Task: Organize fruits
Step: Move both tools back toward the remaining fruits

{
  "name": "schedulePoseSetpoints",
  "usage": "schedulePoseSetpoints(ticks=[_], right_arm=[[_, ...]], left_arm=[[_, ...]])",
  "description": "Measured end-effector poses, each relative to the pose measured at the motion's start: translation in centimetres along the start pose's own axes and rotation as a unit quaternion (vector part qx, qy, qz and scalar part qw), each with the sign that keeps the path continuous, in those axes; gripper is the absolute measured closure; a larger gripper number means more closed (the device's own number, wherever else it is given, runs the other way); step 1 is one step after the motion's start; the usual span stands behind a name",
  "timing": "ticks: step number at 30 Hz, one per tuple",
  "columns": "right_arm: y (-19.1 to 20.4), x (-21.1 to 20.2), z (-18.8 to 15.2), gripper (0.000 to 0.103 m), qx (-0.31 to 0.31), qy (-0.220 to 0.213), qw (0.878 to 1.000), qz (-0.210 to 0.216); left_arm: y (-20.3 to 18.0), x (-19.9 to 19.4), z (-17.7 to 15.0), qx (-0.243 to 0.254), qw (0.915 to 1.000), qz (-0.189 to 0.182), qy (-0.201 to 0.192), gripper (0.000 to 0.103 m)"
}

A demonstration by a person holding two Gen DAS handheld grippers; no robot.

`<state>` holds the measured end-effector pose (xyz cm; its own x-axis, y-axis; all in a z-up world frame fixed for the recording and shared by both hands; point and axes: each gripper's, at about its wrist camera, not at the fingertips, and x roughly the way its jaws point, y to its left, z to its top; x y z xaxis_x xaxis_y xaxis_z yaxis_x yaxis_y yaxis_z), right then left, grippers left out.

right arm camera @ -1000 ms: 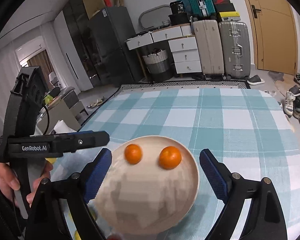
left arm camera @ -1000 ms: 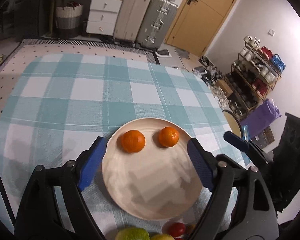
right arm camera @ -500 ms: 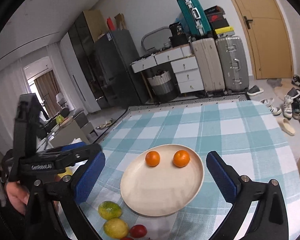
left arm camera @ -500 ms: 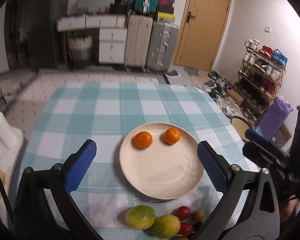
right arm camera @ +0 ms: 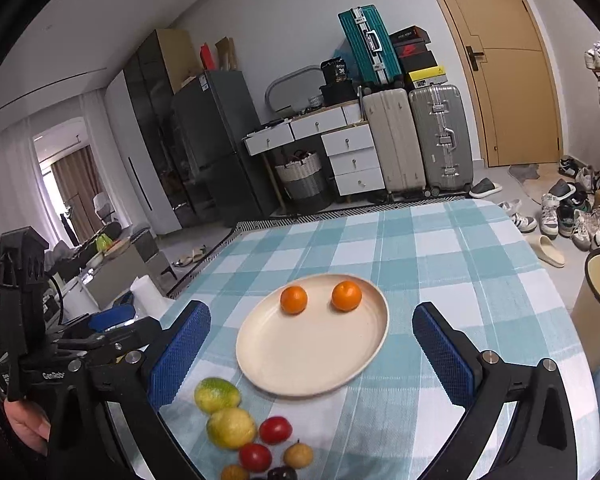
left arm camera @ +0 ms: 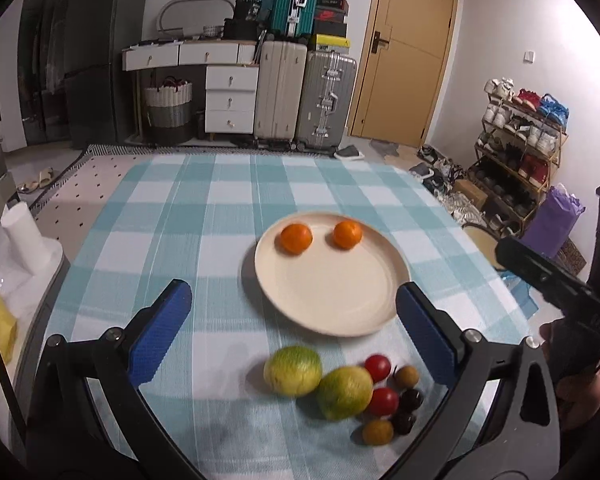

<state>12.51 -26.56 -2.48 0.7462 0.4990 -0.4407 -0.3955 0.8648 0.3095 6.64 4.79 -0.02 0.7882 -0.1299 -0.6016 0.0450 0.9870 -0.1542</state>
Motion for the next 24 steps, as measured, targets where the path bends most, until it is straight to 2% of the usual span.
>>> schedulePoseSetpoints(ticks=[6,11,18,24], right_arm=[[1.0,-0.8,-2.4,0.0,-0.01,0.026,1.0,0.005],[1.5,-0.7,-5.4,0.0,-0.012,0.064,0.998,0.009],[1.5,0.2,-8.8,0.0,0.004,0.113,0.994,0.014],[2.0,0.3,-10.0,0.0,-0.002,0.114,0.993,0.014]], left_arm=[[0.6,1.2,-3.1,-0.017,0.9991,-0.006,0.038,0.001],[0.8,2.2,-5.5,-0.017,0.998,-0.011,0.06,0.001],[2.0,3.1,-7.0,-0.031,0.9964,-0.019,0.077,0.001],[3.1,4.0,-7.2,-0.039,0.995,-0.025,0.089,0.001]])
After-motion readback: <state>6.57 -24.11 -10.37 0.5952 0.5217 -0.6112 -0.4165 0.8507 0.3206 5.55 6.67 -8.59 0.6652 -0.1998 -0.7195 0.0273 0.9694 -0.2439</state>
